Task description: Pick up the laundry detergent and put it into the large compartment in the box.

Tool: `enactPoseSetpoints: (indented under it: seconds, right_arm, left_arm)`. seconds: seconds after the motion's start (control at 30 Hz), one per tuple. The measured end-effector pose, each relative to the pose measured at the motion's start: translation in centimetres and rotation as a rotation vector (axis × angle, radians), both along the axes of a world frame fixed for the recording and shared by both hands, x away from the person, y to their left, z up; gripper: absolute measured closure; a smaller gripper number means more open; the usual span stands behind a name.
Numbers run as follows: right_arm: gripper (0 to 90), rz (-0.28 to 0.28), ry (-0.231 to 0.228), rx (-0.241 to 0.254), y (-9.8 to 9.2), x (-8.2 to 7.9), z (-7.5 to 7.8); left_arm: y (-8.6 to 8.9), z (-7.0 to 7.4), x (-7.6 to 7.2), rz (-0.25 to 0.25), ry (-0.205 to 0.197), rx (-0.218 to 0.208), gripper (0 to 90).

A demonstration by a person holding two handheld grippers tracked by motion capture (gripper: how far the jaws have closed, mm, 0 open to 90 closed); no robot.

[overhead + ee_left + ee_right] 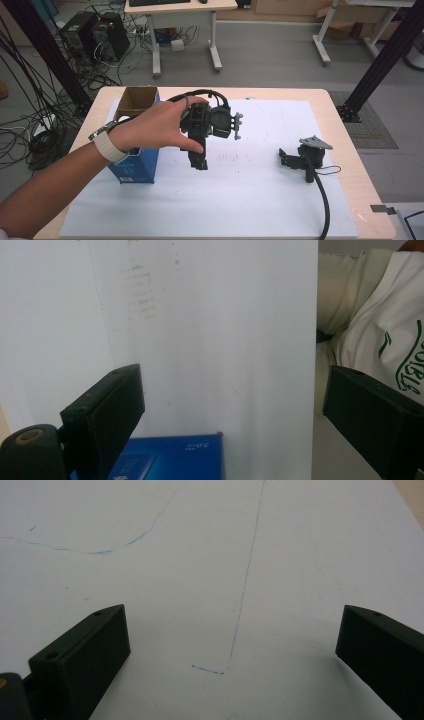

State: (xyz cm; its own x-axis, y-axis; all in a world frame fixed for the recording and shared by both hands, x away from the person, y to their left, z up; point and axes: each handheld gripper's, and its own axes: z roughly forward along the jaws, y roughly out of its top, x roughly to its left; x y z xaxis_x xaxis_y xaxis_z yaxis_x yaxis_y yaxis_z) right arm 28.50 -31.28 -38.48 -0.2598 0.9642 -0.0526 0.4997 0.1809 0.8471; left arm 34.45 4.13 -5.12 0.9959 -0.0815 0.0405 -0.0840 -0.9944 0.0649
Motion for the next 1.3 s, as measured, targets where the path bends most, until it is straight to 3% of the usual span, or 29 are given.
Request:
enactPoseSetpoints:
  seconds: [0.37, 1.3]
  right_arm:
    - [0.3, -0.001, 0.0, 0.0, 0.0, 0.0, 0.0]
    - [0.3, 0.0, -0.001, -0.002, 0.0, 0.0, 0.0]
  left_arm:
    - [-0.7, -0.7, -1.1, -0.036, 0.003, -0.027, 10.1]
    - [-0.7, -1.2, -1.7, -0.024, -0.005, -0.052, 8.2]
